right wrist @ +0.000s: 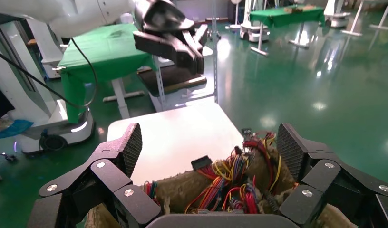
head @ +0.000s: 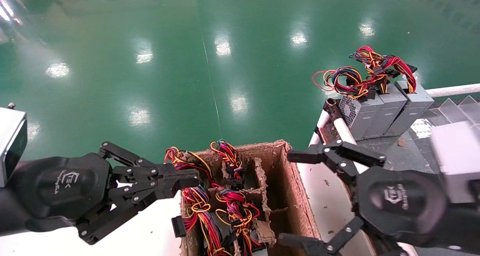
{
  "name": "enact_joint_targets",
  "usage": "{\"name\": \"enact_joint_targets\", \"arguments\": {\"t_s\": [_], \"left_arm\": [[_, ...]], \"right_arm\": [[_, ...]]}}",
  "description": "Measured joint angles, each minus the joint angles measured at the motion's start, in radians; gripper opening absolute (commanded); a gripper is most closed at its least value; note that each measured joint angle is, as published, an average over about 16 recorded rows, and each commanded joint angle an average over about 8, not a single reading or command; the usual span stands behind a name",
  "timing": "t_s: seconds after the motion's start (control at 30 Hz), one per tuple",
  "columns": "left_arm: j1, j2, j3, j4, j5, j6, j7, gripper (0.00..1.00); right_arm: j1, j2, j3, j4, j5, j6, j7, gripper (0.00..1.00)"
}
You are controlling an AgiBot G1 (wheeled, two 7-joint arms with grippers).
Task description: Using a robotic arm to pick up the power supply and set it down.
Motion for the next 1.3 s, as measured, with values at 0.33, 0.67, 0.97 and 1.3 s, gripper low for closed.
{"name": "enact_joint_targets", "arguments": {"t_s": [0.33, 0.67, 0.97, 1.3], "left_arm": [[0.000, 0.000, 0.000, 0.000, 0.000, 0.000, 0.000, 1.00], [0.000, 0.000, 0.000, 0.000, 0.000, 0.000, 0.000, 1.00], [0.000, 0.000, 0.001, 0.000, 0.000, 0.000, 0.000, 1.00], [0.000, 0.000, 0.001, 0.000, -0.001, 0.000, 0.000, 1.00]], "right_arm": [[0.011, -0.091, -0.101, -0.013, -0.134, 0.021, 0.035, 1.00], [0.024, -0.220, -0.215, -0.030, -0.283, 0.042, 0.055, 0.10], [0.021, -0.308, -0.279, -0.032, -0.377, 0.078, 0.061, 0.00], [0.014, -0.363, -0.318, -0.031, -0.441, 0.115, 0.071, 0.00]]}}
